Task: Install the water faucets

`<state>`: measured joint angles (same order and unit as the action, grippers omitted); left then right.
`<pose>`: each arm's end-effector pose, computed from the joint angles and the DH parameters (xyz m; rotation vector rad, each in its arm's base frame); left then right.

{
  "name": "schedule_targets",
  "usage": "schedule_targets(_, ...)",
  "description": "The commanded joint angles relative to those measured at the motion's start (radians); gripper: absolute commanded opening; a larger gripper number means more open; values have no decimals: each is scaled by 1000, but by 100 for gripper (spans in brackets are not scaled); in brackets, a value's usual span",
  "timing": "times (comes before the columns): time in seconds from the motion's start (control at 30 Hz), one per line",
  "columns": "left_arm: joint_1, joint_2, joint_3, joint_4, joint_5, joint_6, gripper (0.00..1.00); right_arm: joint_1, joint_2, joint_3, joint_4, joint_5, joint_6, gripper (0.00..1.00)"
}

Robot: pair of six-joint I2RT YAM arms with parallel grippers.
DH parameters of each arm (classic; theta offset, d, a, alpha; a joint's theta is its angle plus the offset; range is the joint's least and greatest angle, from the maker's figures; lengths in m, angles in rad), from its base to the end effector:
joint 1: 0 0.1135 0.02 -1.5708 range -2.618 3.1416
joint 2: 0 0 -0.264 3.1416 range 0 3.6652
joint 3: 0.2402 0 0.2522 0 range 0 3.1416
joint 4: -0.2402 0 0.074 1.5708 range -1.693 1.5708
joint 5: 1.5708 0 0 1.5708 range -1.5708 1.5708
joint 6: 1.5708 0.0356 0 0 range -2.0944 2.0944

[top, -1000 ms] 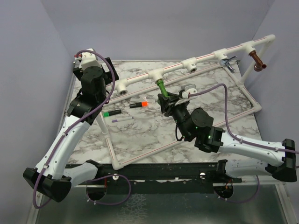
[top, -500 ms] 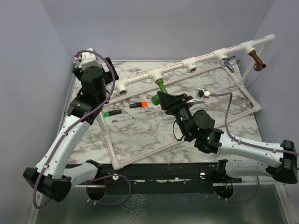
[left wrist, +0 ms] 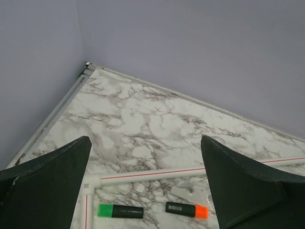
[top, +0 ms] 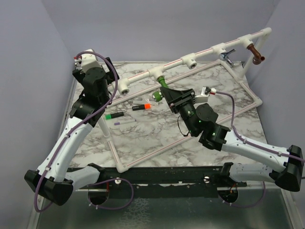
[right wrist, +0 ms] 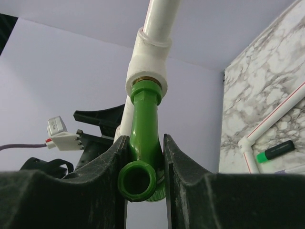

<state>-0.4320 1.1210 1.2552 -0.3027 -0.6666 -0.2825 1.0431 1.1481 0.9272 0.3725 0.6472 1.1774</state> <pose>0.2276 -0.0807 0.4264 -0.3544 1.6659 0.0476 0.1520 0.2182 0.3746 0.6808 1.4480 1.3325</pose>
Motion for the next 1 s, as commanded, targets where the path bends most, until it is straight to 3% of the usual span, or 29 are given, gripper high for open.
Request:
schedule_targets(0.0, -78, 21, -104, -386, 189, 11, 99, -31, 68, 66, 30, -112, 251, 0)
schedule_targets(0.33, -79, 21, -102, -386, 186, 14, 99, -35, 75, 56, 35, -185, 449, 0)
schedule_targets(0.63, -79, 17, -102, -388, 184, 16, 99, -35, 55, 45, 32, -196, 407, 1)
schedule_targets(0.77, -79, 16, -100, -388, 188, 16, 99, -34, 39, 38, -3, -186, 369, 30)
schedule_targets(0.97, -79, 17, -96, -391, 192, 16, 99, -35, -7, -50, 23, -164, 362, 54)
